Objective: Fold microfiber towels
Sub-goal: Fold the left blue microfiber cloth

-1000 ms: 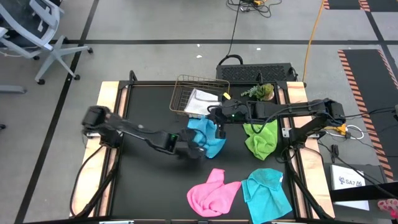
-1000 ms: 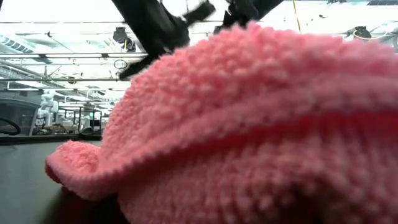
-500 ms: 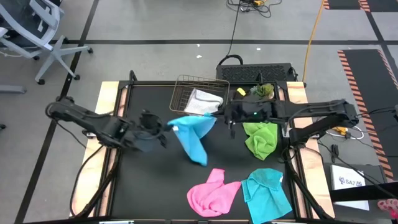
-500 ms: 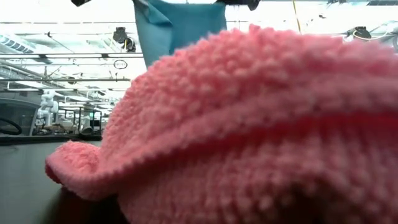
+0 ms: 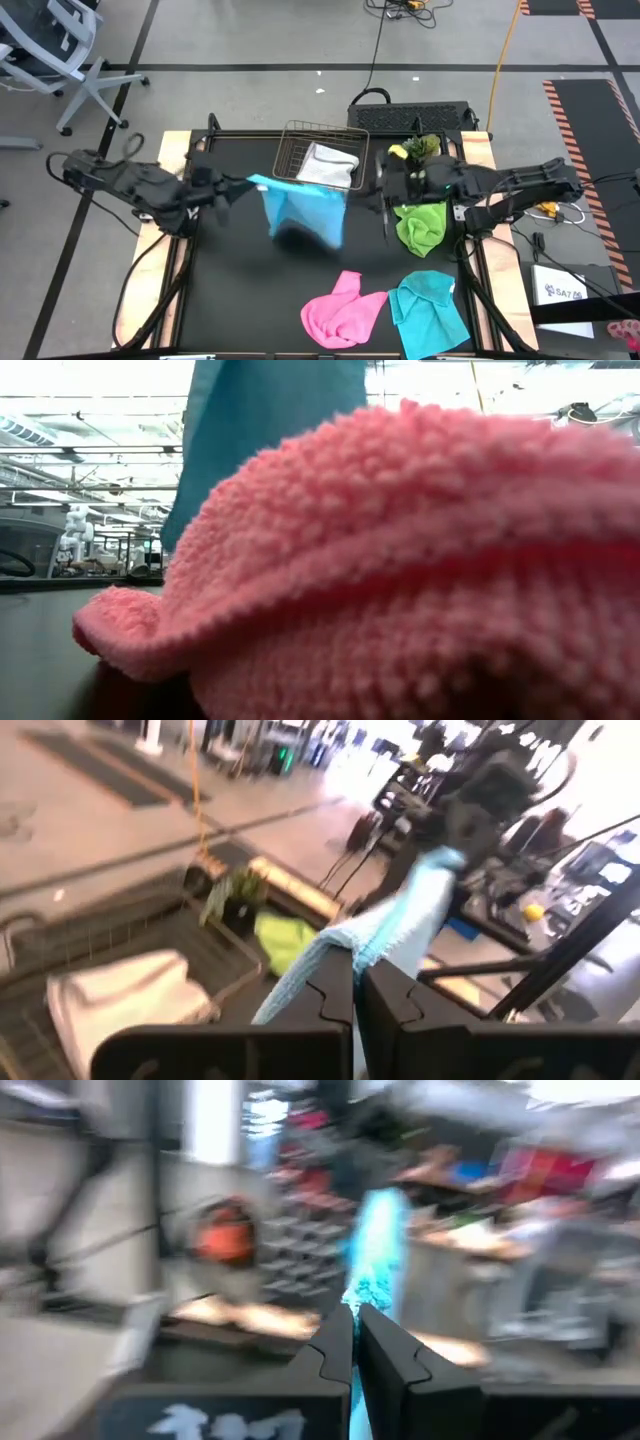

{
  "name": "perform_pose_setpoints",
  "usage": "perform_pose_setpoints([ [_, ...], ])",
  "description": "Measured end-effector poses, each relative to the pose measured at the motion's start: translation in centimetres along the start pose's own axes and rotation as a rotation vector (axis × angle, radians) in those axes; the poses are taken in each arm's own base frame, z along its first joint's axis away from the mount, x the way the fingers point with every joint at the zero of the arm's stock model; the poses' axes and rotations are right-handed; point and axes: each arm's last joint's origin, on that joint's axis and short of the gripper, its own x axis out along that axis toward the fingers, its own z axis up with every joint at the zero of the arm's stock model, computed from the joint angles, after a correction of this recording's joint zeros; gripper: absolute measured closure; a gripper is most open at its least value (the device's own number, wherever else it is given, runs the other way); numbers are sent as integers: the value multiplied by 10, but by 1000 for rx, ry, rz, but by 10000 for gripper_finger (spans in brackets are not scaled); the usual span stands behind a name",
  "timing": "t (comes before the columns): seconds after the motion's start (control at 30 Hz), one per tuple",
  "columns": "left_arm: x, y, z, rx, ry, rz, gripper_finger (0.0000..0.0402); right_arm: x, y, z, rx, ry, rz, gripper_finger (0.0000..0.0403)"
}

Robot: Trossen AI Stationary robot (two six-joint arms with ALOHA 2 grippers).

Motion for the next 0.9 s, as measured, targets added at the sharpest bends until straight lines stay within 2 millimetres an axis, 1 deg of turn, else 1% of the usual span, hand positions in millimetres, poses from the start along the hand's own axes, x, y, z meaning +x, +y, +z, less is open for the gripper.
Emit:
perform_pose_setpoints([
  [0.1, -9, 4, 7, 42, -33, -22, 399, -3, -13, 4, -81, -9, -170, 403],
  [0.2, -14, 7, 10, 54, -44, -27, 399, -3, -23, 3, -92, -9, -245, 403],
  [0.3, -15, 7, 10, 59, -36, -43, 399, 2, -28, -2, -33, 8, -239, 403],
  [0.4, -14, 6, 9, 67, -9, -73, 399, 11, -25, -10, 10, 27, -170, 403],
  [0.53, -13, 9, 4, 93, 30, -51, 399, 22, -24, -20, -16, 67, -163, 403],
  [0.63, -16, 16, 3, 92, 43, 1, 398, 25, -30, -23, -35, 74, -221, 403],
  [0.73, -19, 24, 2, 69, 74, 47, 399, 26, -35, -24, -10, 79, -246, 403],
  [0.9, -22, 33, -7, 36, 163, 107, 398, 26, -33, -25, 28, 75, -225, 403],
])
